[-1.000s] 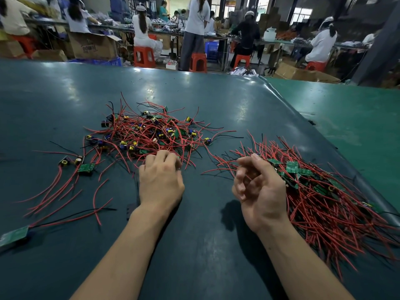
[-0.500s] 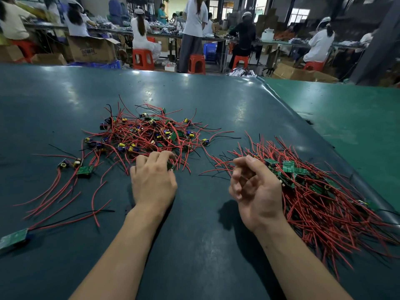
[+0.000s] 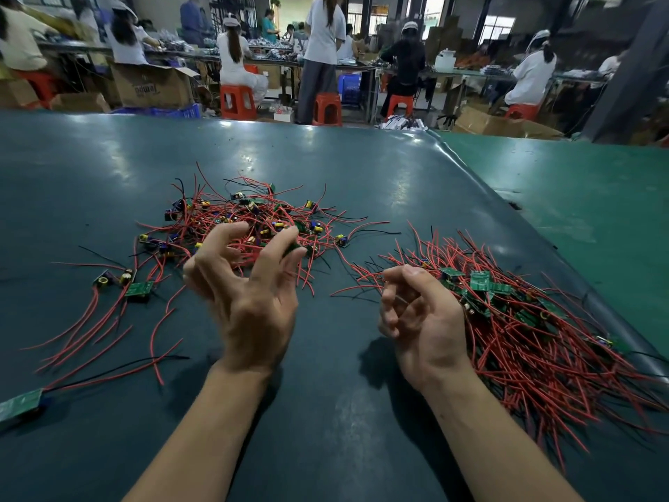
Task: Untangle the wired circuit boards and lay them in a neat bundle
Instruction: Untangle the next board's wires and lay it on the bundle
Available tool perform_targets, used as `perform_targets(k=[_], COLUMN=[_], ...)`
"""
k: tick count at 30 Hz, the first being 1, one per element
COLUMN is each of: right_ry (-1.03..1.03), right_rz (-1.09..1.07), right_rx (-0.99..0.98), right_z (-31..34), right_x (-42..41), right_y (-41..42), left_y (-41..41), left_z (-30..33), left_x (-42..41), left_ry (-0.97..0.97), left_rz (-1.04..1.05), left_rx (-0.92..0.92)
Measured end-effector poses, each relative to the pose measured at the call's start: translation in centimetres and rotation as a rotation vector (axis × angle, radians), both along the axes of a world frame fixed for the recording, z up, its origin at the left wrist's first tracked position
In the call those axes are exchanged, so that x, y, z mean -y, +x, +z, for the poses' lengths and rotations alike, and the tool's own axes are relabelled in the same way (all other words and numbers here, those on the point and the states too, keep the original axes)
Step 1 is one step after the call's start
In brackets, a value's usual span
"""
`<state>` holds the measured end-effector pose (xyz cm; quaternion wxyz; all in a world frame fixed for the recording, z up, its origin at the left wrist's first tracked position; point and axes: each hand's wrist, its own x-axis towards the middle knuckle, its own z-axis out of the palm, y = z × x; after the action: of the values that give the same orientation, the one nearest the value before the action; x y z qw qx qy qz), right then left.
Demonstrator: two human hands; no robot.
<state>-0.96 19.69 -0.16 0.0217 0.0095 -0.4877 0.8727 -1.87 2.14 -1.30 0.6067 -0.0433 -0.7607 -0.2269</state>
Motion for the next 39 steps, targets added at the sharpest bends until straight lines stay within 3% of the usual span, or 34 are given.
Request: perform_targets(k=[3,6,9,13,17,23,32,39], right_ry=[0.117,0.36,0.287,0.137,0.241,0.383,0.583,0.442], right_rz=[0.087,0.229,0.276,0.181,0.026,-0.075,-0.131,-0.065], right_rx=[0.033,0.063,0.077,0.009,-0.05,-0.143,-0.228,-0.056], right_z=[0.0,-0.4,-0.8,-0.5,-0.4,-0.5,-0.7,-0.9], right_x=[0.1,1.1,2.0,1.2,0.5,0.3,0.2,0.4], right_y=[0.0,0.4,0.5,-0.1,-0.2,0.0,0.1,-0.1], left_y=[0.7,1.4,1.8,1.9,1.7,1.3,1.2,1.4], left_z=[0.4,0.3,-0.1,-1.0,-1.4,-1.6,-1.6,-1.6], left_x=[-0.8,-2.2,-3.5,-4.5,-4.8,-4.6,-4.3,-4.3], left_ry=[-0.065,-0.034,0.069,0.231,0.384,0.414,0.409,0.483], left_rz=[-0.321,-0.477,-0.589,-0.753,-0.75,-0.727,-0.736,-0.776], left_rx=[-0.059,-0.029,-0.007,0.127,0.305,0.541,0.537,0.547])
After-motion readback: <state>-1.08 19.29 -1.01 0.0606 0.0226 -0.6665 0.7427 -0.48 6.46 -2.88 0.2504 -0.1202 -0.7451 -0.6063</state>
